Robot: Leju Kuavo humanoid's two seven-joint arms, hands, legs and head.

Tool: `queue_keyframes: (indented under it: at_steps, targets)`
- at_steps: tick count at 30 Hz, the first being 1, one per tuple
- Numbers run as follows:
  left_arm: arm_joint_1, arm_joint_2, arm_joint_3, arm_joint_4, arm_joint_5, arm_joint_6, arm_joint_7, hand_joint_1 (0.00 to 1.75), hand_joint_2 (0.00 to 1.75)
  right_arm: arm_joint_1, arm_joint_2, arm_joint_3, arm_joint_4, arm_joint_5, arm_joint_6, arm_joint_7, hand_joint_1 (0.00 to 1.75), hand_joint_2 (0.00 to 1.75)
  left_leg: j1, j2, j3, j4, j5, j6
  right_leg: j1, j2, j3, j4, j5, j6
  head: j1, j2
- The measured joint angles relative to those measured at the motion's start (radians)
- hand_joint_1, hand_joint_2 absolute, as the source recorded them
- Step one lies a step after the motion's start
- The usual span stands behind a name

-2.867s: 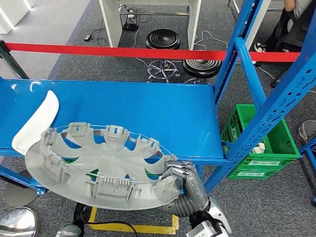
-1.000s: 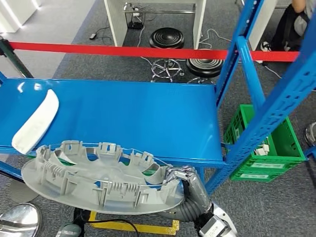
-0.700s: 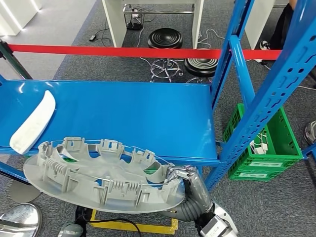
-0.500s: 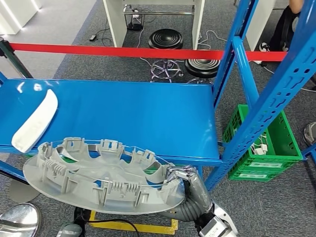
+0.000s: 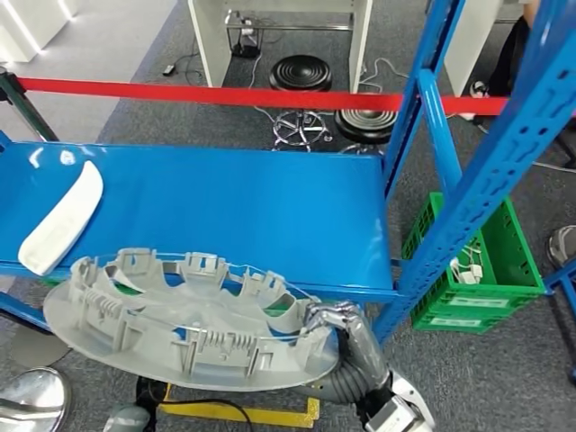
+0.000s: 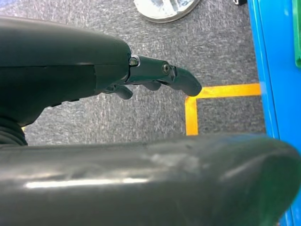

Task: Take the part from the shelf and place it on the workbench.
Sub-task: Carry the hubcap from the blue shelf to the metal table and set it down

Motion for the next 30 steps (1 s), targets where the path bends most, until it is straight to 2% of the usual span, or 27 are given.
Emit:
queue_keyframes:
  at_steps: [1,3,7,14,16,18,19,20,22,23,24,25,26,27,28,29,30]
  targets:
    - [0.001,0.001,0.000,0.000,0.000,0.000,-0.001,0.00,0.00,0.001,0.000,0.000,0.000,0.000,-0.001,0.000,1.75,1.75,-0.001,-0.002,-0.003,0.006,-0.002,-0.004,0.001,0.004,-0.002,0.006,-0.002,-0.016,0.000,0.000]
    - [0.001,0.002,0.000,0.000,0.000,0.000,-0.001,0.00,0.00,0.001,0.000,-0.001,0.000,0.001,-0.002,0.000,1.75,1.75,-0.002,-0.003,-0.006,0.009,0.000,-0.002,-0.002,0.006,-0.009,0.008,-0.006,-0.031,-0.004,0.000]
    - [0.000,0.003,0.000,0.000,0.004,-0.001,-0.001,0.00,0.00,0.001,0.001,-0.002,0.001,0.002,-0.002,0.000,1.75,1.75,-0.005,-0.003,-0.011,0.005,0.015,0.022,-0.003,0.008,-0.018,0.008,0.000,-0.039,-0.013,0.000]
    - [0.000,0.005,0.000,0.000,0.007,-0.001,-0.002,0.00,0.00,0.001,0.001,-0.002,0.001,0.002,-0.002,0.000,1.75,1.75,-0.011,-0.003,-0.024,0.016,0.004,0.033,-0.005,0.008,-0.024,0.008,-0.001,-0.037,-0.014,0.000]
    - [0.000,0.005,0.000,0.000,0.007,-0.001,-0.003,0.00,0.00,0.001,0.001,-0.002,0.001,0.002,-0.002,0.000,1.75,1.75,-0.014,-0.001,-0.028,0.020,0.001,0.035,-0.005,0.008,-0.021,0.000,0.000,-0.031,-0.014,0.000]
    - [-0.001,0.002,0.000,0.000,0.007,-0.001,-0.005,0.00,0.00,0.000,0.001,-0.002,0.001,0.002,-0.003,0.000,1.75,1.75,-0.010,0.003,-0.018,0.001,0.007,0.032,-0.003,0.002,-0.021,-0.001,-0.007,-0.022,-0.012,0.000]
    - [-0.001,0.001,0.000,0.000,0.007,-0.001,-0.006,0.00,0.00,-0.001,0.001,-0.002,0.001,0.002,-0.003,0.000,1.75,1.75,-0.008,0.005,-0.013,-0.009,0.010,0.031,0.000,-0.003,-0.033,0.024,-0.023,-0.019,-0.009,0.000]
    - [-0.001,0.000,0.000,0.000,0.007,-0.001,-0.007,0.00,0.00,-0.001,0.001,-0.002,0.001,0.002,-0.003,-0.001,1.75,1.75,-0.006,0.006,-0.008,-0.017,0.013,0.030,0.001,-0.008,-0.057,0.071,-0.048,-0.016,-0.007,0.000]
    - [-0.001,0.001,0.000,0.000,0.007,-0.001,-0.007,0.00,0.00,-0.001,0.001,-0.002,0.002,0.001,-0.003,-0.001,1.75,1.75,-0.010,0.007,-0.007,-0.015,0.011,0.034,0.004,-0.012,-0.122,0.196,-0.098,-0.014,-0.005,0.000]
    - [0.000,0.000,0.000,0.000,0.006,-0.001,-0.007,0.00,0.00,0.000,0.000,-0.002,0.002,0.002,-0.003,-0.001,1.75,1.75,-0.012,0.006,-0.007,-0.013,0.009,0.036,0.006,-0.012,-0.144,0.235,-0.104,-0.013,-0.005,0.000]
    - [0.001,-0.001,0.000,0.000,0.005,-0.001,-0.007,0.00,0.00,0.000,0.000,-0.002,0.003,0.002,-0.003,0.000,1.75,1.75,-0.014,0.006,-0.007,-0.011,0.008,0.037,0.007,-0.012,-0.152,0.241,-0.092,-0.013,-0.005,0.000]
    - [0.001,-0.001,0.000,0.000,0.005,-0.001,-0.007,0.00,0.00,0.000,0.000,-0.002,0.004,0.002,-0.003,0.000,1.75,1.75,-0.015,0.004,-0.006,-0.007,0.005,0.037,0.008,-0.012,-0.138,0.205,-0.060,-0.014,-0.005,0.000]
    - [0.001,-0.002,0.000,0.000,0.004,-0.001,-0.007,0.00,0.00,0.000,0.000,-0.001,0.004,0.002,-0.003,0.000,1.75,1.75,-0.015,0.002,-0.006,-0.002,0.001,0.035,0.009,-0.012,-0.110,0.141,-0.021,-0.015,-0.004,0.000]
    - [0.000,-0.002,0.000,0.000,0.004,-0.001,-0.007,0.00,0.00,-0.001,0.000,-0.001,0.004,0.002,-0.003,0.000,1.75,1.75,-0.015,0.001,-0.006,0.003,-0.003,0.032,0.009,-0.012,-0.080,0.078,0.005,-0.018,-0.005,0.000]
    - [0.000,-0.002,0.000,0.000,0.004,-0.001,-0.007,0.00,0.00,-0.003,0.000,-0.001,0.004,0.002,-0.003,0.000,1.75,1.75,-0.017,-0.001,-0.008,0.010,-0.006,0.028,0.011,-0.010,-0.053,0.027,0.024,-0.023,-0.005,0.000]
    - [0.000,-0.002,0.000,0.000,0.005,-0.001,-0.007,0.00,0.00,-0.003,0.000,-0.001,0.004,0.002,-0.003,0.000,1.75,1.75,-0.018,-0.002,-0.010,0.016,-0.007,0.022,0.012,-0.009,-0.040,0.002,0.029,-0.029,-0.005,0.000]
    - [0.001,-0.002,0.000,0.000,0.007,-0.001,-0.006,0.00,0.00,-0.004,0.000,-0.002,0.004,0.002,-0.003,0.000,1.75,1.75,-0.019,-0.002,-0.013,0.018,-0.005,0.017,0.015,-0.007,-0.038,0.000,0.025,-0.036,-0.006,0.000]
